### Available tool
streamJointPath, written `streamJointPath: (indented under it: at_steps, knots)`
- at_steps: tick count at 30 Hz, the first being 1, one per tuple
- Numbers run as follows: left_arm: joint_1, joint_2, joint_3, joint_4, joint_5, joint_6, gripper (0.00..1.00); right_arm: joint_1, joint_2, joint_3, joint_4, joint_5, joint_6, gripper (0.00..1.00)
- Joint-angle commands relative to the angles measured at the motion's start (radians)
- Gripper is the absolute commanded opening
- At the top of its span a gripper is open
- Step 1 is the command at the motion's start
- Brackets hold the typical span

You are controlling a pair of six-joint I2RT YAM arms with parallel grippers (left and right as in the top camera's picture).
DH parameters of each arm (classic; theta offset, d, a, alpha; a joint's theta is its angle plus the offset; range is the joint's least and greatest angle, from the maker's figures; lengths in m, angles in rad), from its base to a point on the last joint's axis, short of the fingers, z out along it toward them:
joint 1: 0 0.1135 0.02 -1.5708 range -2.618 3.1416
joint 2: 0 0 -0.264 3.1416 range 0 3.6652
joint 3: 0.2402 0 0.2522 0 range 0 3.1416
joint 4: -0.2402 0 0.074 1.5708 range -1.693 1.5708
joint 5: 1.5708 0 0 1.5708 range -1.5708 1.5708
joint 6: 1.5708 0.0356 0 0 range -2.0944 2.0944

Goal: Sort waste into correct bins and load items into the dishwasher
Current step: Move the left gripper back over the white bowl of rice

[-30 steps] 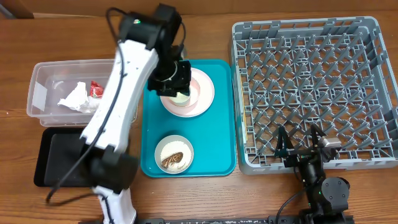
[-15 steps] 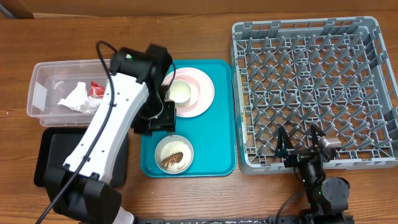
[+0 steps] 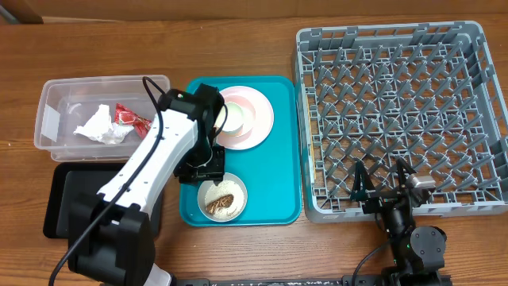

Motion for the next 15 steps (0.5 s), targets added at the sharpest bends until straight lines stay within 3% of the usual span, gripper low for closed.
streamJointPath:
  at_steps: [1,15]
  knots:
    - [0.000,-0.005,-0.055,0.052,-0.030,-0.010,0.47,-0.004,-0.007,-0.010,0.005,0.002,0.001,1.00]
    - [-0.001,-0.005,-0.187,0.227,-0.050,-0.032,0.48,-0.004,-0.007,-0.010,0.005,0.002,0.001,1.00]
